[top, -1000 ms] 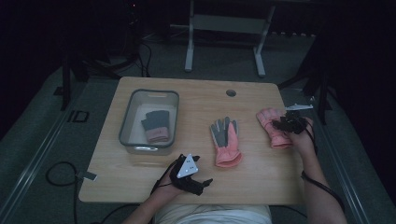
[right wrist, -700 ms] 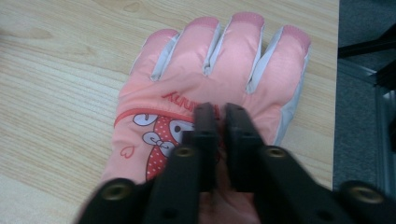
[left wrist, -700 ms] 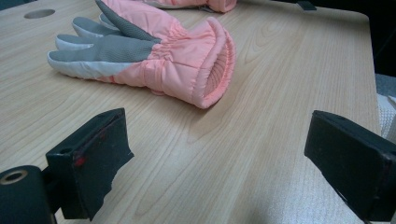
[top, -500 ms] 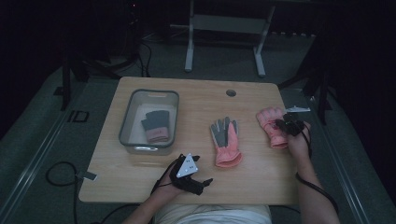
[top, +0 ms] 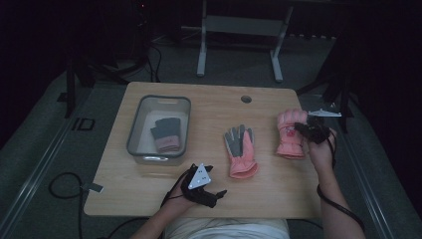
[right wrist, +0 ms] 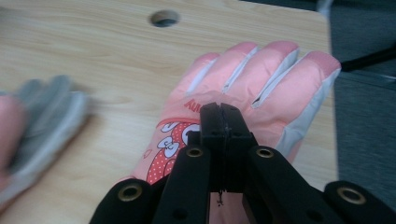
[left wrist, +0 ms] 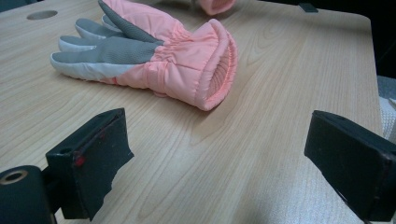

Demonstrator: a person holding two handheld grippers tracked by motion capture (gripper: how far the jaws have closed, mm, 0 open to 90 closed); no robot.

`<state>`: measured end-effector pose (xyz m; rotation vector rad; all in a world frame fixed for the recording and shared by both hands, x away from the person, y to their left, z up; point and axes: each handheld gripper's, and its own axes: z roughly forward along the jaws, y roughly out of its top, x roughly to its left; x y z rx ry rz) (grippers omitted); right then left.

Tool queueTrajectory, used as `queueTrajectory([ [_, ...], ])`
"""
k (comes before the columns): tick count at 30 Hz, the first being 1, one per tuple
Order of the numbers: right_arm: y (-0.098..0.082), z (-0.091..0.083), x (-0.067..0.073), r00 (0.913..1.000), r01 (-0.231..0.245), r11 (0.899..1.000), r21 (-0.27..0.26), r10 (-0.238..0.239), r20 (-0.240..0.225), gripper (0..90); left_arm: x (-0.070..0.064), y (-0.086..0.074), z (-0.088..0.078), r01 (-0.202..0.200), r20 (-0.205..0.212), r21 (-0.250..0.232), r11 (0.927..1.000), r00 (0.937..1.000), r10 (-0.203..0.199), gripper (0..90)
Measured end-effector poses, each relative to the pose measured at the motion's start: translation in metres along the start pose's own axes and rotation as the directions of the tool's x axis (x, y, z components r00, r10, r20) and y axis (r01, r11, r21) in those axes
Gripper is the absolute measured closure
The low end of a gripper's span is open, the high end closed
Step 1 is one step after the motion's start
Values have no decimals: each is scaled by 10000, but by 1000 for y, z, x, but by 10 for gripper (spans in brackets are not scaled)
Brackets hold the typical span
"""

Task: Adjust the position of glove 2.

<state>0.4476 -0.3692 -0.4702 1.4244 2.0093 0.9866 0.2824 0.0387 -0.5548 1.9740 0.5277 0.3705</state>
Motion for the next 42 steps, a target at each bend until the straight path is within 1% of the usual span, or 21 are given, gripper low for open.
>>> queueTrajectory([
  [1,-2,-10,6,9994,-72,10000,-42,70,-350,900,0,0,0,1,11,-9,10000,10000,-1,61],
  [3,-3,-13,8,9994,-11,10000,-95,7,-360,900,0,0,0,-17,-3,2,10000,10000,17,61],
  [7,-12,-29,18,9974,116,9999,-3,-116,-705,900,0,1,-1,-45,-19,-9,10000,10000,45,61],
  [8,-17,-38,22,9955,63,10000,-76,-69,-940,900,0,1,-1,-42,-12,-9,10000,10000,42,61],
  [9,-17,-38,22,9955,63,10000,-76,-69,-940,900,0,1,-1,-43,-16,-22,10000,10000,43,61],
  [12,-27,-50,33,9917,377,9993,17,-372,-1234,900,0,1,0,-25,-18,-9,10000,10000,25,61],
  [14,-29,-51,35,9906,390,9992,90,-375,-1315,900,-1,1,0,-50,-20,2,10000,10000,50,61],
  [16,-41,-48,42,9902,526,9981,328,-479,-1311,900,-1,1,0,-67,-30,-6,10000,10000,67,61],
  [19,-45,-46,43,9905,521,9979,388,-467,-1293,900,-1,1,0,-58,-28,-7,10000,10000,58,61],
  [20,-55,-38,43,9921,527,9966,640,-450,-1169,900,-1,1,0,-73,-24,1,10000,10000,73,61],
  [23,-66,-28,40,9937,542,9935,1002,-439,-1027,900,-1,1,0,-82,-15,5,10000,10000,82,61],
  [26,-71,-25,35,9934,294,9941,1046,-174,-1133,891,-1,1,0,-77,-10,14,10000,10000,77,61],
  [28,-70,-27,34,9935,362,9944,998,-250,-1110,836,-1,1,0,-78,-9,7,10000,10000,78,61],
  [30,-68,-31,34,9929,352,9952,910,-244,-1166,703,-1,1,0,-79,-2,15,10000,10000,79,61],
  [31,-67,-34,36,9931,401,9953,878,-299,-1136,670,-1,1,0,-73,2,17,10000,10000,73,61],
  [32,-66,-37,38,9937,574,9945,879,-485,-1011,662,-1,1,0,-75,6,18,10000,10000,75,61],
  [34,-65,-41,42,9935,791,9934,832,-717,-885,595,-1,1,0,-63,12,22,10000,10000,63,61],
  [35,-65,-41,44,9929,925,9911,957,-845,-840,544,-1,1,0,-66,27,23,10000,10000,66,61],
  [37,-67,-38,48,9931,1115,9880,1066,-1068,-487,487,-1,1,0,-56,55,10,10000,10000,56,61],
  [40,-74,-30,53,9942,1067,9872,1182,-1045,-242,394,-1,1,0,-53,65,7,10000,10000,53,61],
  [42,-80,-24,58,9922,1246,9826,1381,-1244,-102,354,-1,1,0,-49,65,11,10000,10000,49,61],
])
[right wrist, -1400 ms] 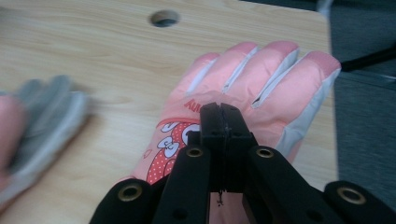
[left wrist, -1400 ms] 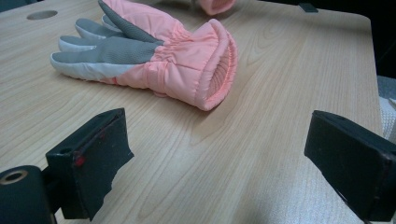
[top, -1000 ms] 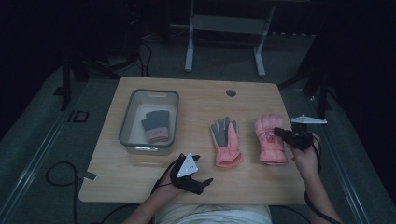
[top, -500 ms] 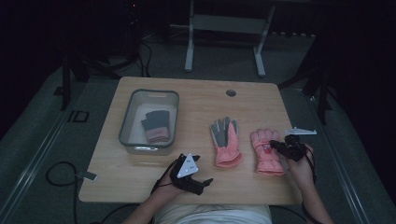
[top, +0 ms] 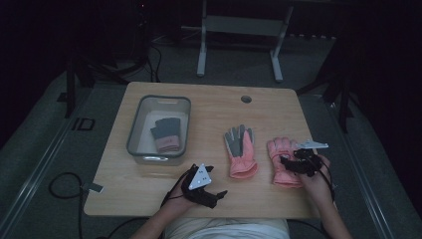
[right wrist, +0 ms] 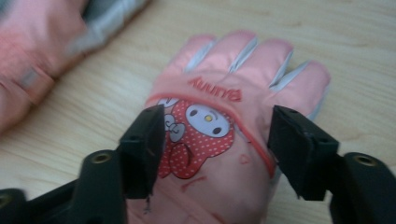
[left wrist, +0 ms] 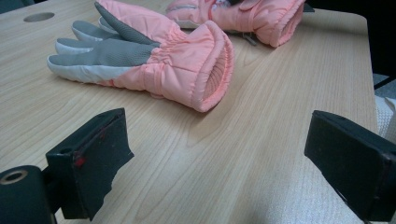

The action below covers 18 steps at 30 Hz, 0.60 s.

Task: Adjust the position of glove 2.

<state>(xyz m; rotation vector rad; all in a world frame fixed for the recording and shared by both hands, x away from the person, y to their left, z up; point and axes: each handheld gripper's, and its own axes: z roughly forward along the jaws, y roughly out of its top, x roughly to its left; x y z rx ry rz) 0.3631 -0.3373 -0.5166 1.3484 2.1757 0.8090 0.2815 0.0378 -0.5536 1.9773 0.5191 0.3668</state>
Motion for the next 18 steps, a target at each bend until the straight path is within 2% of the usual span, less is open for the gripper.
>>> queueTrajectory([
  [2,-2,4,3,9996,213,9996,178,-217,201,333,0,0,1,-3,2,15,10000,10000,3,61],
  [6,-3,10,2,9996,166,9991,383,-175,230,361,-1,0,1,-49,10,27,10000,10000,49,61],
  [9,-5,13,1,9998,-2,9984,568,-10,222,491,-2,0,1,-74,28,45,10000,10000,74,61],
  [14,-3,13,4,9994,54,9979,639,-76,344,642,-2,0,1,-63,31,21,10000,10000,63,61],
  [15,-3,13,4,9994,54,9979,639,-76,344,642,-2,0,1,-63,31,21,10000,10000,63,61],
  [16,-3,13,7,9992,79,9982,588,-102,378,758,-2,0,1,-40,20,17,10000,10000,40,61],
  [17,-3,13,7,9992,79,9982,588,-102,378,758,-2,0,1,-40,20,17,10000,10000,40,61],
  [18,-2,13,11,9987,176,9981,593,-204,475,813,-1,0,1,-44,-1,21,10000,10000,44,61],
])
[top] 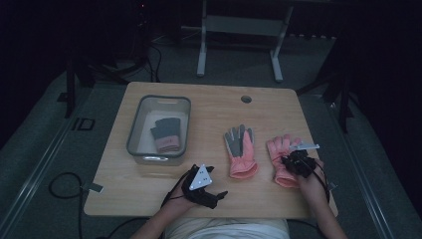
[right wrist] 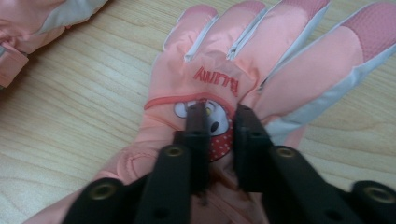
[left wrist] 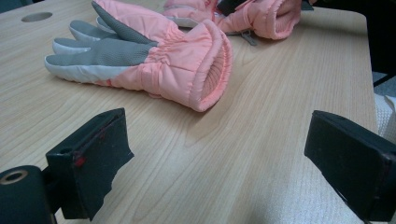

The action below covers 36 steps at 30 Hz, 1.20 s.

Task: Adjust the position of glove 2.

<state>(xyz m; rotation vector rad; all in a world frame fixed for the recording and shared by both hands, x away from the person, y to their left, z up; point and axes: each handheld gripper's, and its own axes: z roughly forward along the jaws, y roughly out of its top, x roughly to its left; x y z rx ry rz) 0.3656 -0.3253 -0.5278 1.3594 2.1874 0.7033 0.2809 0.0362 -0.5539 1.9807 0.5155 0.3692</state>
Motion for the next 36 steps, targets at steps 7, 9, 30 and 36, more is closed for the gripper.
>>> queueTrajectory([
  [7,19,-19,-3,9991,-388,9980,-506,379,-189,857,2,0,-1,58,-21,-57,10000,10000,-59,61],
  [9,24,-25,-2,9989,-415,9964,-739,398,-249,857,2,0,-1,69,-38,-67,10000,10000,-70,61],
  [30,117,-54,94,9533,276,9687,-2468,-998,-2852,848,4,0,-3,105,-269,-152,9998,9996,-109,61],
  [36,113,-34,103,9541,649,9775,-2005,-1197,-2745,843,3,0,-3,59,-207,-136,9999,9998,-62,61],
])
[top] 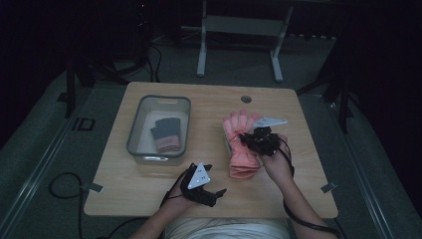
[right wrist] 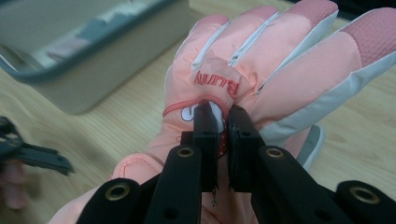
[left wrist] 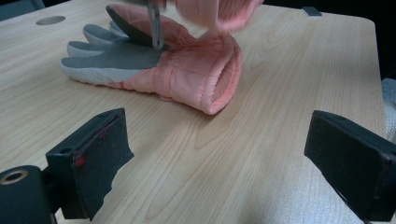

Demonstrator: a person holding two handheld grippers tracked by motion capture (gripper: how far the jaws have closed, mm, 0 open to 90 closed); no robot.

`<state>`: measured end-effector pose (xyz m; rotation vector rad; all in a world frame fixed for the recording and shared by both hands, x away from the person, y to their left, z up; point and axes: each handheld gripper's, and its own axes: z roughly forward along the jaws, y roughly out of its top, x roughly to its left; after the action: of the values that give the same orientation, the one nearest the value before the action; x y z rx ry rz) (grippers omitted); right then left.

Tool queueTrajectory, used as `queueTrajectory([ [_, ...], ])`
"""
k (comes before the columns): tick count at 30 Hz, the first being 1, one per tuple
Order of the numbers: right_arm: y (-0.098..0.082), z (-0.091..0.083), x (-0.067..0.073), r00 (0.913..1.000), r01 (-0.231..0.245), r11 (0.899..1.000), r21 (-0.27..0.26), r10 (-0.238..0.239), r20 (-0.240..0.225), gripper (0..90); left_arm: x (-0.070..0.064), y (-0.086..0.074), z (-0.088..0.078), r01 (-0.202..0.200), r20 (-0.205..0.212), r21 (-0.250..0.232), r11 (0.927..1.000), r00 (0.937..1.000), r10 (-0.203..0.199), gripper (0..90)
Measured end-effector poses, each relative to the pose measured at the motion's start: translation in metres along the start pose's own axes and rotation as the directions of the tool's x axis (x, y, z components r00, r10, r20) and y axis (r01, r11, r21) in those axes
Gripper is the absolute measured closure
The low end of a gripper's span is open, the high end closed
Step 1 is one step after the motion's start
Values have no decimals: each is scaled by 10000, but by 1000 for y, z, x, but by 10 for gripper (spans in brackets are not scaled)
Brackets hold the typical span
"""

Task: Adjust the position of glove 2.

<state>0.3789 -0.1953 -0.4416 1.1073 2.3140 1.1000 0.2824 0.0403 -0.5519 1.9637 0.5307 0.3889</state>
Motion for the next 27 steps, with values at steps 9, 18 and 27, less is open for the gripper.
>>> queueTrajectory([
  [9,-11,15,-12,9999,5,9983,578,-13,128,839,-2,-1,2,-8,90,36,10000,10000,8,61],
  [18,-30,37,-22,9980,-627,9953,737,632,-51,799,-1,-1,2,45,84,95,9999,10000,-46,61],
  [27,-28,39,-23,9980,-629,9968,497,631,-28,637,2,1,1,593,-41,-58,9982,9982,-593,61],
])
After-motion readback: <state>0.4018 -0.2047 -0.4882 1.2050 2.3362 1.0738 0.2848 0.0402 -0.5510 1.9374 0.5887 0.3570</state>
